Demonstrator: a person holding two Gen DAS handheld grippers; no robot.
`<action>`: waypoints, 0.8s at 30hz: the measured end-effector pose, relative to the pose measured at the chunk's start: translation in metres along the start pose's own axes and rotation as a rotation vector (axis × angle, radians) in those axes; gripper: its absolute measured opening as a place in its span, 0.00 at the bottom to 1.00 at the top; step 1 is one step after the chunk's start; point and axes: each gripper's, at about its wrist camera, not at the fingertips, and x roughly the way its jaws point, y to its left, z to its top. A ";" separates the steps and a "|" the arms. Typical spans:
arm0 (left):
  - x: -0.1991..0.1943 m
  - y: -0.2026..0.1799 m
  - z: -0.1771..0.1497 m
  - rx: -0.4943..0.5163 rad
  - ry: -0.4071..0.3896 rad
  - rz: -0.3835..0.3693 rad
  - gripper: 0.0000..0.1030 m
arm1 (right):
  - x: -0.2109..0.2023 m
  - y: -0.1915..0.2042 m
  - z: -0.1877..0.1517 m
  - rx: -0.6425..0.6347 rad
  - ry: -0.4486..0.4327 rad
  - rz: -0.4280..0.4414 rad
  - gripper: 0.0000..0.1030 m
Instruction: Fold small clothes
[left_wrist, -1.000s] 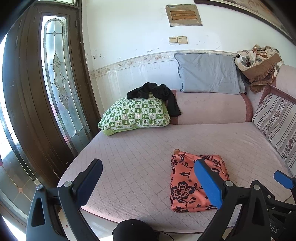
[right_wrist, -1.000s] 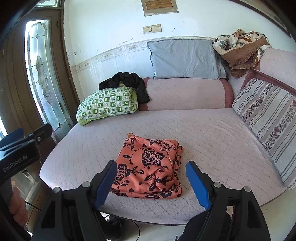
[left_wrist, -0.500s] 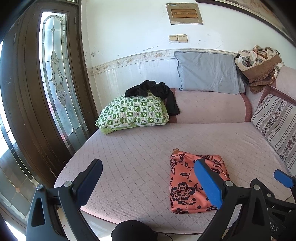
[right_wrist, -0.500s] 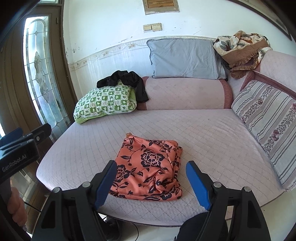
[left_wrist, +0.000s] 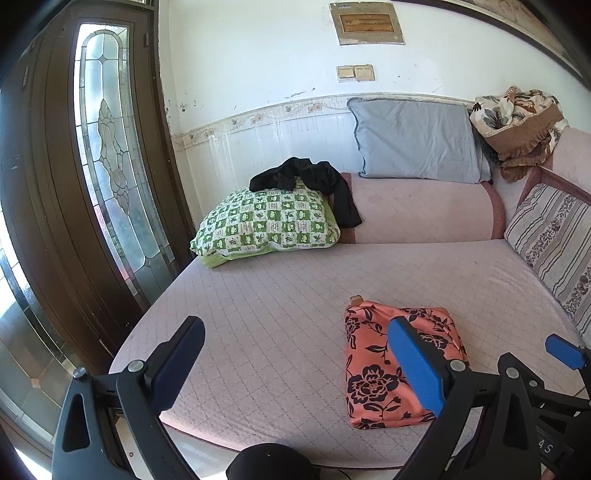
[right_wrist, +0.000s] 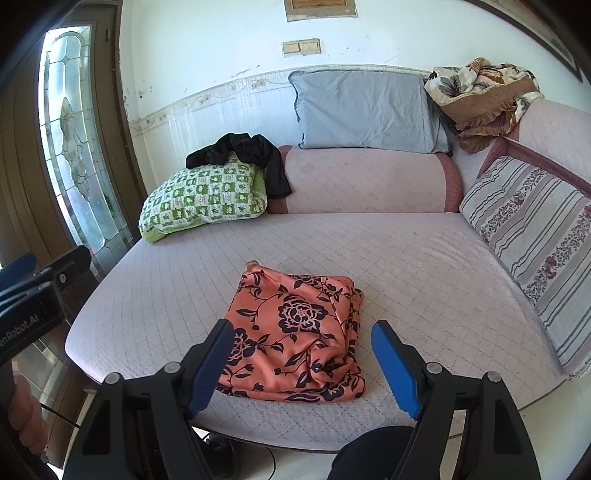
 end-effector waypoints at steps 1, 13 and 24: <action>0.002 0.000 0.001 0.000 0.004 0.002 0.96 | 0.005 0.001 0.002 -0.006 0.004 0.002 0.78; 0.052 -0.015 0.004 -0.006 0.101 0.012 0.96 | 0.058 -0.006 0.010 0.015 0.064 0.033 0.78; 0.035 -0.013 -0.001 -0.005 0.101 -0.016 0.96 | 0.038 -0.009 0.006 0.024 0.041 0.022 0.78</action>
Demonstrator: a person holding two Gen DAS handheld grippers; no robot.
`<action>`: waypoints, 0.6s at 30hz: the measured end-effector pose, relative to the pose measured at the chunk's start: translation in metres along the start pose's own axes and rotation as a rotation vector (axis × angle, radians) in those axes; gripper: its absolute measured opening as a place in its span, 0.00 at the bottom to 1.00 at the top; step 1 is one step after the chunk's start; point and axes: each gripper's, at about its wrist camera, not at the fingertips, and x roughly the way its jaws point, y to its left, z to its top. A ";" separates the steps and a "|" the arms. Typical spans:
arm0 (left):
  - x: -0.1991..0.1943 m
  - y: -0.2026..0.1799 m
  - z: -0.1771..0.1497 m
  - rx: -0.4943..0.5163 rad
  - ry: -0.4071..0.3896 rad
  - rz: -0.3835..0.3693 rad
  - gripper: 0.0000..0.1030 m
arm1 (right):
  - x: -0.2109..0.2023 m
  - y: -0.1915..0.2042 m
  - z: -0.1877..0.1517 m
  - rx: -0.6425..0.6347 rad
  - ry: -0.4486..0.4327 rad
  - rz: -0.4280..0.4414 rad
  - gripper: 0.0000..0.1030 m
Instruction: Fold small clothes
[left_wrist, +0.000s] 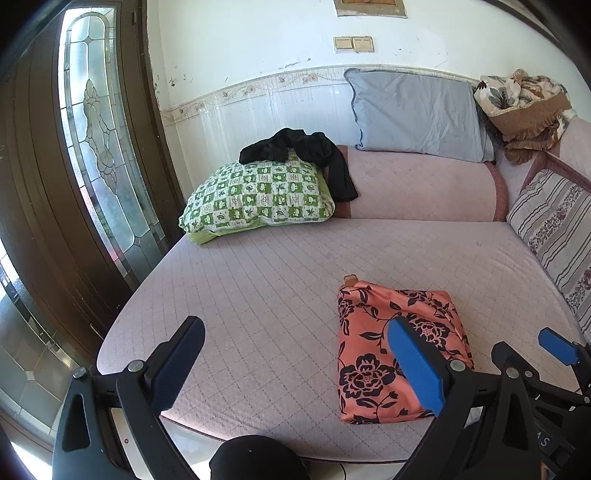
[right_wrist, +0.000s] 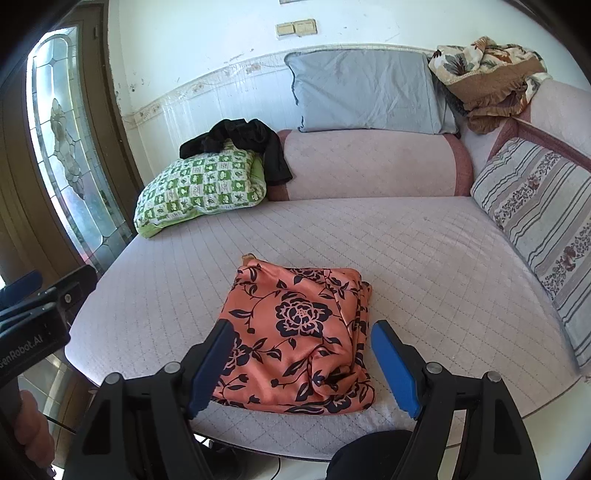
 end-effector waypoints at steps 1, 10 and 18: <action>-0.002 0.002 0.000 0.000 -0.003 -0.002 0.96 | -0.003 0.001 0.000 -0.003 -0.005 -0.001 0.78; -0.028 0.002 0.002 0.004 -0.059 -0.030 0.96 | -0.026 0.004 -0.003 -0.010 -0.040 -0.023 0.78; -0.027 -0.006 0.008 0.027 -0.065 -0.056 0.96 | -0.024 0.000 -0.004 0.002 -0.032 -0.041 0.78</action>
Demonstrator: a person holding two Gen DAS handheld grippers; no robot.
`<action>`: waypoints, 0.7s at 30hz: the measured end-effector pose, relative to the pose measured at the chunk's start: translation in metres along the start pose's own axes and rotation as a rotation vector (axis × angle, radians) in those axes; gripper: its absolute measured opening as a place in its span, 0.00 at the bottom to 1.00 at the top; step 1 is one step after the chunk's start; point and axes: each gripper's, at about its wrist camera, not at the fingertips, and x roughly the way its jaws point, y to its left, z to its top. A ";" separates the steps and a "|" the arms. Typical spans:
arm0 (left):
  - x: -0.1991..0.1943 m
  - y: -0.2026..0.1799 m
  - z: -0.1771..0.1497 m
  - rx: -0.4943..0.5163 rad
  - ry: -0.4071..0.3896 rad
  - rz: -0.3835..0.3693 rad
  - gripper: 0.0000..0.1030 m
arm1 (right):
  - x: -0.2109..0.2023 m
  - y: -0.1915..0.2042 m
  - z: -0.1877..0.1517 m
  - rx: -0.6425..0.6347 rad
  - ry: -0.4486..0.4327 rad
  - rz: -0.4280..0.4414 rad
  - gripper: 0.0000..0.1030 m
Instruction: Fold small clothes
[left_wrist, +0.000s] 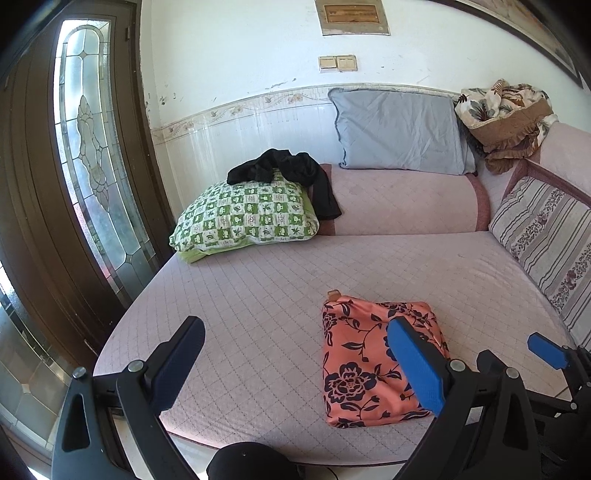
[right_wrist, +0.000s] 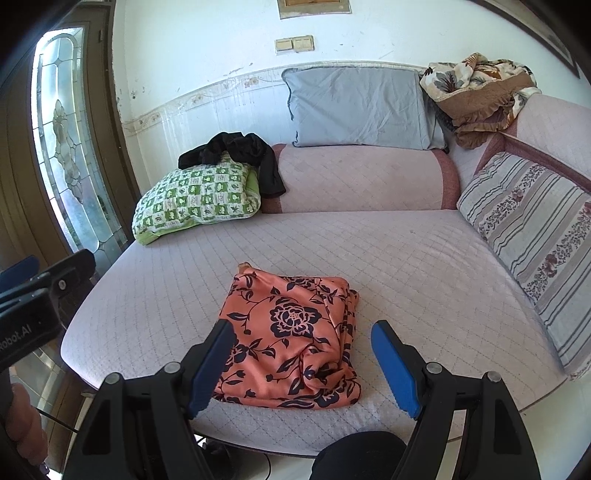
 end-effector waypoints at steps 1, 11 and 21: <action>0.002 0.000 0.001 0.000 0.001 -0.001 0.96 | 0.003 0.000 0.001 0.000 0.004 -0.002 0.78; 0.026 -0.006 0.008 0.013 0.027 -0.010 0.96 | 0.023 0.001 0.008 -0.014 0.012 -0.007 0.78; 0.057 -0.012 0.016 0.007 0.064 -0.004 0.96 | 0.057 -0.006 0.014 -0.002 0.048 0.009 0.78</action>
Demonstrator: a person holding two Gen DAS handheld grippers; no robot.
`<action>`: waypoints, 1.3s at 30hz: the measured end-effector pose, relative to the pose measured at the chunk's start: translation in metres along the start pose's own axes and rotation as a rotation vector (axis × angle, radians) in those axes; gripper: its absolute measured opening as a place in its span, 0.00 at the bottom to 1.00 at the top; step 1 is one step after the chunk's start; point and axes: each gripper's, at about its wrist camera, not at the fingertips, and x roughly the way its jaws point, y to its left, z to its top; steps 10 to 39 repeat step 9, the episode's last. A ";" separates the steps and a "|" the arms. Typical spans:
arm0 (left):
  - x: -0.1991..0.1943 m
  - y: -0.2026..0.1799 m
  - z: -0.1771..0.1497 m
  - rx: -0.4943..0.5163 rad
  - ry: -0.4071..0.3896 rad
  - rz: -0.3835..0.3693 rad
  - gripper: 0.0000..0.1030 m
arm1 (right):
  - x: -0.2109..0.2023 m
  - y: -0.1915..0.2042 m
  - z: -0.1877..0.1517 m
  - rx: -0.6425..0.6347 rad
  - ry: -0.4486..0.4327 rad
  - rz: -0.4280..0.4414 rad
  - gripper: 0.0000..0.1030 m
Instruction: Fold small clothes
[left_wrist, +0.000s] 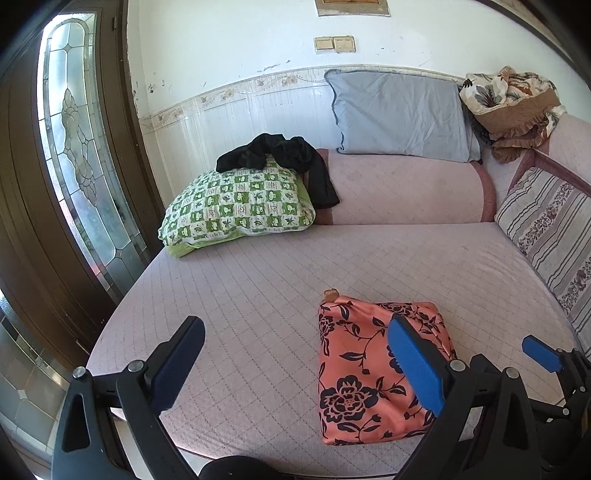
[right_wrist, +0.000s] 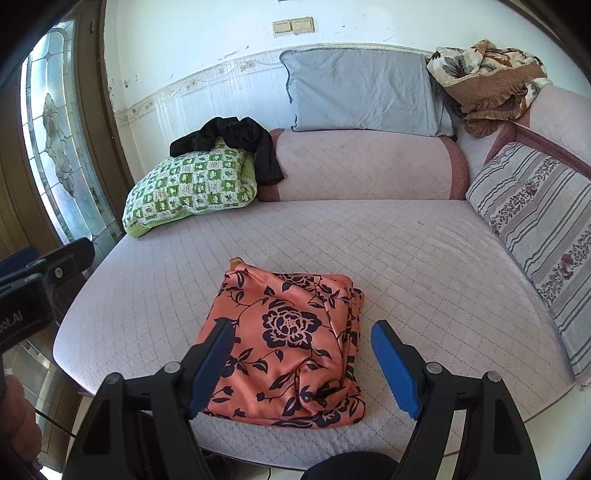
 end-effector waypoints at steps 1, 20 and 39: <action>0.003 -0.001 0.001 0.003 0.003 -0.001 0.96 | 0.003 -0.001 0.001 0.001 0.002 0.002 0.78; 0.084 0.038 0.016 -0.197 0.090 -0.118 0.96 | 0.067 -0.060 0.019 0.064 0.021 -0.081 0.77; 0.084 0.038 0.016 -0.197 0.090 -0.118 0.96 | 0.067 -0.060 0.019 0.064 0.021 -0.081 0.77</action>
